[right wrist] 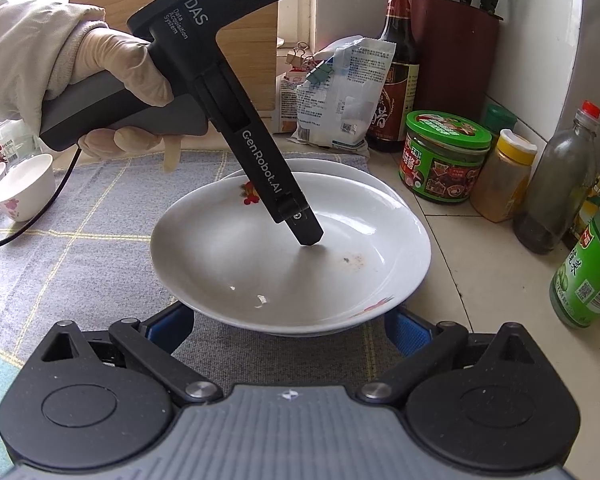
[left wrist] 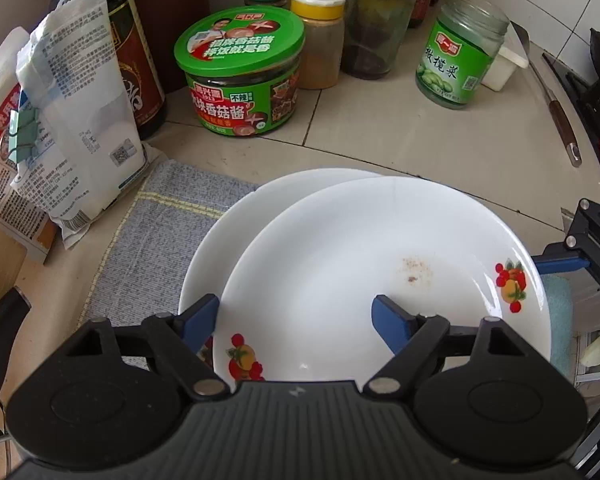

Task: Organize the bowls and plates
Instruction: 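Lower the flowered plate onto the stack and open the left gripper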

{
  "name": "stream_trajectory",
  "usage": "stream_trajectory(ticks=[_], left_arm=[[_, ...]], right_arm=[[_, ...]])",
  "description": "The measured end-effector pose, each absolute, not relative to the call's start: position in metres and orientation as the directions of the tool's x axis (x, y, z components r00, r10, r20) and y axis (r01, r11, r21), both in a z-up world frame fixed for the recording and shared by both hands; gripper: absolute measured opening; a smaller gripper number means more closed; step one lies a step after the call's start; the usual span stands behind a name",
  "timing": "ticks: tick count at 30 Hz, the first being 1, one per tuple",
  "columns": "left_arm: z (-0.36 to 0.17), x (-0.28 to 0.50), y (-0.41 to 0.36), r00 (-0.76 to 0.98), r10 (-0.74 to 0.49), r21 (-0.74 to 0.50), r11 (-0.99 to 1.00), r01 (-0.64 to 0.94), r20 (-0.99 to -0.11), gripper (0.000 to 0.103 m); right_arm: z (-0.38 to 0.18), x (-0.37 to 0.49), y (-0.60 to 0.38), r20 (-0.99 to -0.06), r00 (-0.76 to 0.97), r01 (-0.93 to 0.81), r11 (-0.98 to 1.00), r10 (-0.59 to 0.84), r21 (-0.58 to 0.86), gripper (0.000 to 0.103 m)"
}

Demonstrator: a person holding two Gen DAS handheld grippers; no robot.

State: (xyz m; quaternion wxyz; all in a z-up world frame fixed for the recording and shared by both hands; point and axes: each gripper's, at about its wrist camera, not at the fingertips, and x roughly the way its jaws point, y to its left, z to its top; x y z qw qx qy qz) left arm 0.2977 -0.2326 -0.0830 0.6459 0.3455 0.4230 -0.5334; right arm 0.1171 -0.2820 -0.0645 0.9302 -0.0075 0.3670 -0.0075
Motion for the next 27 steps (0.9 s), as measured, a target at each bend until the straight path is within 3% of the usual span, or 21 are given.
stream_trajectory(ticks=[11, 17, 22, 27], left_arm=[[-0.0812, 0.2963, -0.2303, 0.081, -0.401, 0.005, 0.188, 0.982, -0.912, 0.083], [-0.0791, 0.2964, -0.2279, 0.083, -0.407, 0.006, 0.187, 0.982, -0.910, 0.083], [-0.0768, 0.2975, -0.2264, 0.091, -0.413, 0.008, 0.197, 0.980, -0.906, 0.083], [-0.0746, 0.2964, -0.2241, 0.099, -0.413, 0.019, 0.195, 0.981, -0.906, 0.083]], right_arm=[[-0.0623, 0.1152, -0.2812, -0.685, 0.728, 0.002, 0.999, -0.025, -0.034, 0.102], [-0.0602, 0.1127, -0.2811, -0.689, 0.724, -0.001, 0.999, -0.025, -0.037, 0.098], [-0.0591, 0.1096, -0.2819, -0.695, 0.718, -0.007, 0.999, -0.022, -0.040, 0.089], [-0.0593, 0.1104, -0.2807, -0.699, 0.714, -0.007, 0.999, -0.026, -0.044, 0.088]])
